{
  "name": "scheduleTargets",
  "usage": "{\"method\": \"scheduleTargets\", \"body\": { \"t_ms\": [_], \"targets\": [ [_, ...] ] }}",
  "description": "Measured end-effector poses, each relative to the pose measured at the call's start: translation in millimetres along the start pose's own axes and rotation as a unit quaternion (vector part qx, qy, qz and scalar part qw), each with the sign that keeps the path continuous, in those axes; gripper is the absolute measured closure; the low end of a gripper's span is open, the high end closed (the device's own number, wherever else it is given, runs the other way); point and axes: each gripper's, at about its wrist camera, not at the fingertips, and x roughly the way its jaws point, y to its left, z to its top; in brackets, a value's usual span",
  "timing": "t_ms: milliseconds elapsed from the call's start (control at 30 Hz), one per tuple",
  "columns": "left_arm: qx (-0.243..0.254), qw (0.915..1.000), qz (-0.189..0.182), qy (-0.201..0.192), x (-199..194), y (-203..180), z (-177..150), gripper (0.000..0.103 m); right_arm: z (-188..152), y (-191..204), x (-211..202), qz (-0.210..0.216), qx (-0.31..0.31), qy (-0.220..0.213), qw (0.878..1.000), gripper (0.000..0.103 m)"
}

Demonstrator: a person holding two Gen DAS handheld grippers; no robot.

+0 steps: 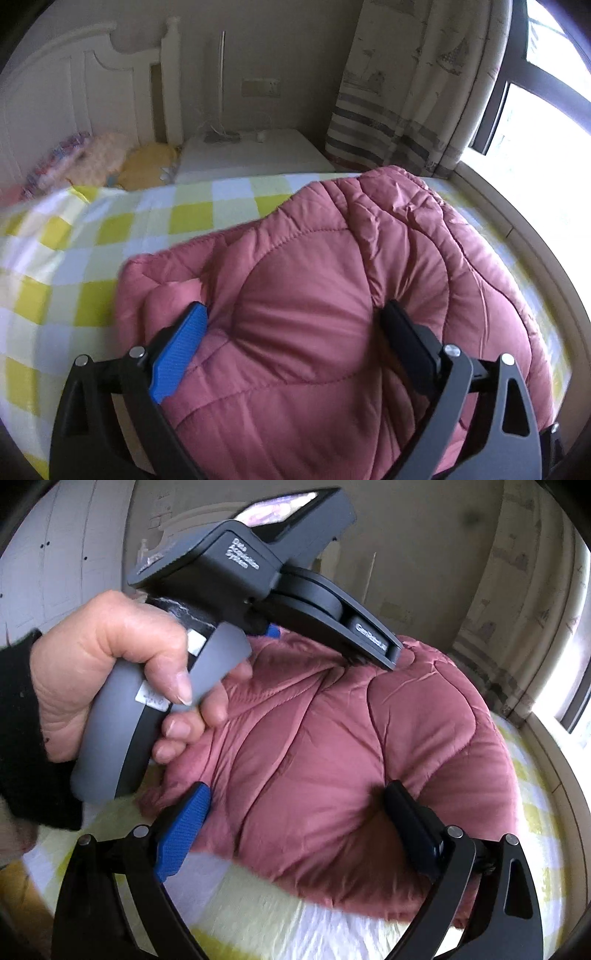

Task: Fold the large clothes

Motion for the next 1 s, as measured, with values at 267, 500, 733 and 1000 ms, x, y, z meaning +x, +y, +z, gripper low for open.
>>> {"method": "scheduleTargets", "body": {
  "t_ms": [267, 500, 733, 1000],
  "targets": [
    [0.014, 0.9801, 0.147, -0.133, -130, -12, -53, 0.002, -33, -45, -94, 0.04, 0.067, -0.061, 0.995, 0.007],
    [0.005, 0.9598, 0.221, -0.173, -205, -40, -136, 0.002, -48, -65, -151, -0.061, 0.126, -0.155, 0.978, 0.005],
    [-0.001, 0.965, 0.179, -0.192, -233, -66, -160, 0.002, -48, -77, -159, -0.076, 0.164, -0.172, 0.968, 0.005],
    [-0.004, 0.9629, 0.176, -0.205, -238, -76, -167, 0.002, -51, -64, -154, -0.09, 0.142, -0.17, 0.971, 0.005]
  ]
}}
